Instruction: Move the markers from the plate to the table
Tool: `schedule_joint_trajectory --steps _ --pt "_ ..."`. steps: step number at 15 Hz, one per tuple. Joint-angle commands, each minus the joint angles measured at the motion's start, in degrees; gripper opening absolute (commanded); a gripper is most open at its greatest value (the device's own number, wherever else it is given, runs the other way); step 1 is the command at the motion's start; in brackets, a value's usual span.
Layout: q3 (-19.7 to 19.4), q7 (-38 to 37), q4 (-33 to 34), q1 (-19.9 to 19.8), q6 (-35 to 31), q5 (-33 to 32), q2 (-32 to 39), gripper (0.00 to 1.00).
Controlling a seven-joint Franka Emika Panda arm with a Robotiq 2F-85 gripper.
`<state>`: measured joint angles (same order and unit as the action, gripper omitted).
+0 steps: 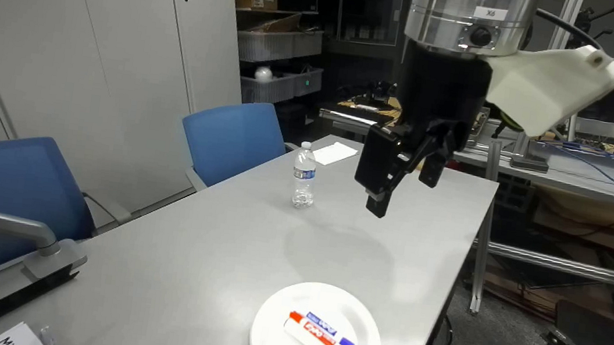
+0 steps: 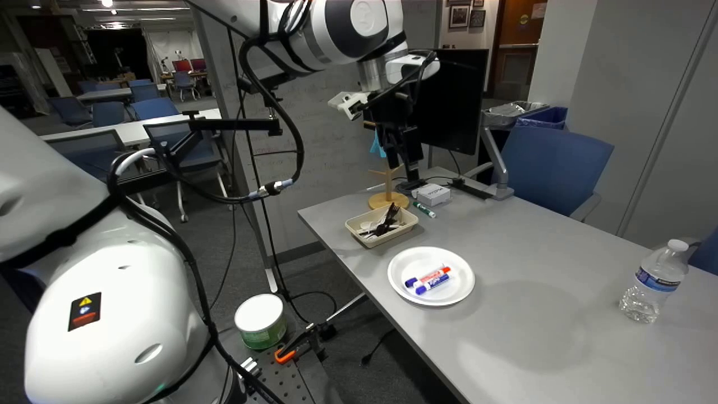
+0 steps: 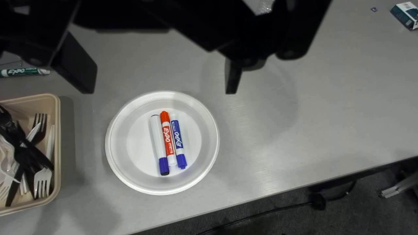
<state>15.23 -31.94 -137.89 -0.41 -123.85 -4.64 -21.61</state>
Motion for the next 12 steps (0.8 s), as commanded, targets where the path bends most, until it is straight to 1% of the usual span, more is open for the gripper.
schedule_joint_trajectory --steps 1,7,8,9,12 --pt "-0.84 -0.26 0.11 0.89 0.17 -0.37 0.09 1.0" --pt "-1.71 3.52 0.05 1.67 -0.25 0.79 0.3 1.0" --pt "-3.03 5.58 -3.83 0.35 -8.98 -0.67 3.97 1.0" --pt "-3.21 6.38 -4.52 0.67 -11.22 -0.19 4.89 1.0" --pt "-5.55 12.2 -6.81 2.23 -17.63 3.8 9.71 1.0"
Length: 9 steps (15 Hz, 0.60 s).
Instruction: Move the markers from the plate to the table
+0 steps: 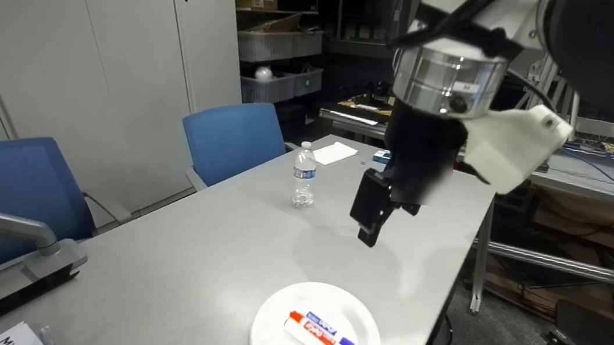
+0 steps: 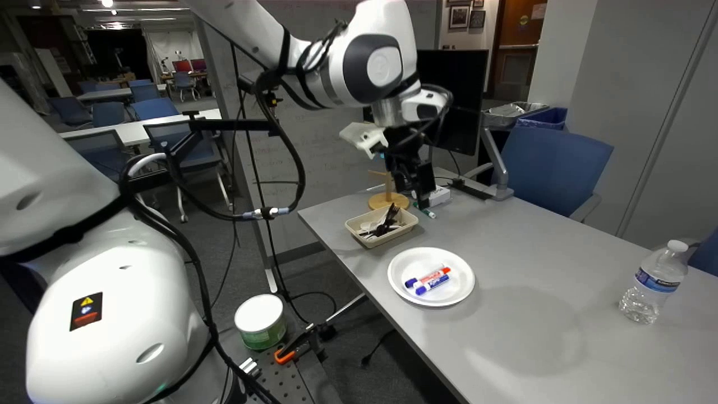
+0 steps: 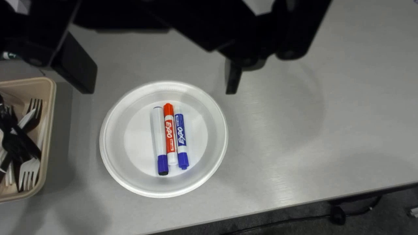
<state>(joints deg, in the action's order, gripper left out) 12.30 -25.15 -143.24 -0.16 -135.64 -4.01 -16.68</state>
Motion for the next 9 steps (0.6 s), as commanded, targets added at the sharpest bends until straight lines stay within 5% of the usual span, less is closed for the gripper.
schedule_joint_trajectory --steps 1,9 --pt "-2.64 5.33 -1.51 1.72 -6.45 2.93 6.3 1.0" --pt "-2.35 3.93 -2.18 1.39 -6.04 -0.42 6.1 1.0"
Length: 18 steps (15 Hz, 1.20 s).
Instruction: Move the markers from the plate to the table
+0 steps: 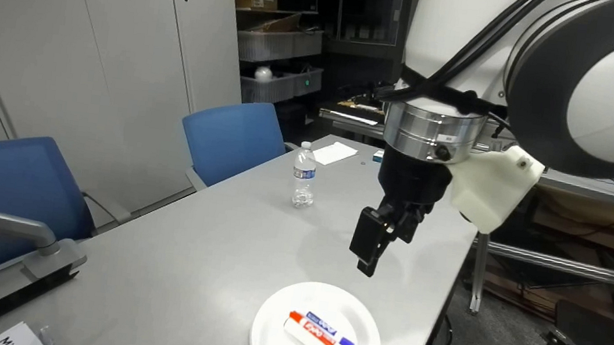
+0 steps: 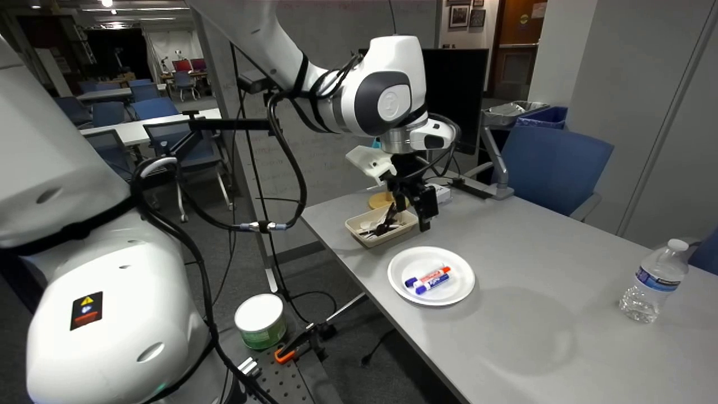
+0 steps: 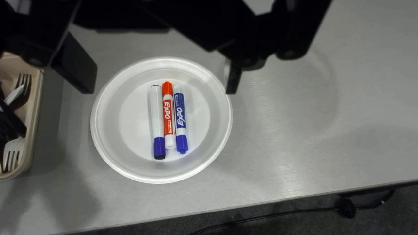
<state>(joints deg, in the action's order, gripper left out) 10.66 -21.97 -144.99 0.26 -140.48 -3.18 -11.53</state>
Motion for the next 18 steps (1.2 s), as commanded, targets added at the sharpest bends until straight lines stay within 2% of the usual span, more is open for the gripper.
schedule_joint_trajectory --steps 1,9,15,18 --pt "-0.51 1.08 -0.56 1.23 -1.98 -1.63 1.85 1.0" --pt "1.22 -2.72 0.58 4.71 -9.85 -10.21 11.28 1.0" --pt "-1.23 -10.98 2.94 7.37 -12.77 -19.93 19.0 1.0" --pt "-3.24 -13.04 5.76 9.43 -13.0 -22.27 23.56 1.0"
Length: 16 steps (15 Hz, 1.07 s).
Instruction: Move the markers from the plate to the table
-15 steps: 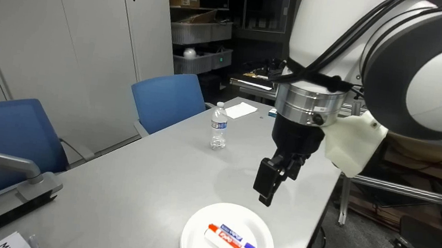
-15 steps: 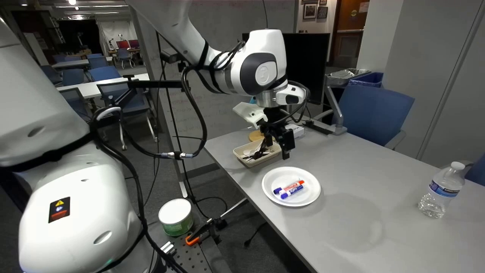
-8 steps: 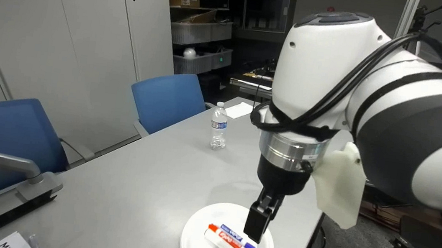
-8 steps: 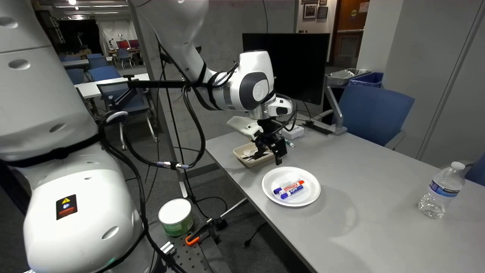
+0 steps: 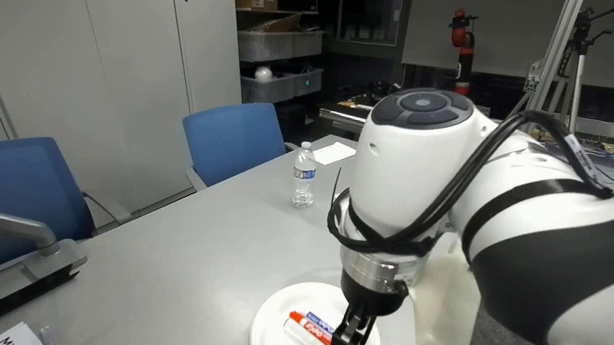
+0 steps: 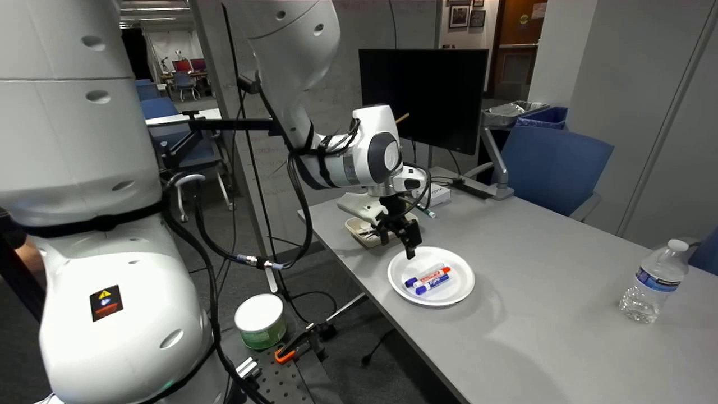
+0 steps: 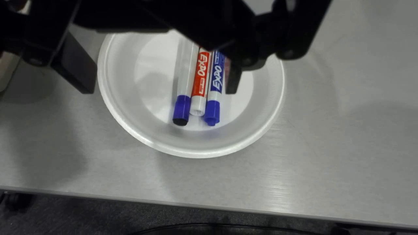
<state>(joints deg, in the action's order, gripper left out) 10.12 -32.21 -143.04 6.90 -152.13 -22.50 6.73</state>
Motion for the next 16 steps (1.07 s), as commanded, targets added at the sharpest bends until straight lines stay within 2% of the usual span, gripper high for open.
schedule_joint_trajectory --steps 1,3,4,7,16 --pt "-3.4 -3.0 4.86 3.56 -1.34 -3.24 6.66 1.0" --pt "-4.98 -3.36 7.38 5.35 0.18 -3.3 9.09 1.0" --pt "-4.75 -0.47 3.85 4.98 -0.14 -0.53 5.5 1.0" --pt "-5.98 -0.55 6.07 6.24 -0.2 -0.49 8.2 1.0" --pt "-7.46 1.77 8.44 5.6 -1.0 -0.19 9.76 1.0"
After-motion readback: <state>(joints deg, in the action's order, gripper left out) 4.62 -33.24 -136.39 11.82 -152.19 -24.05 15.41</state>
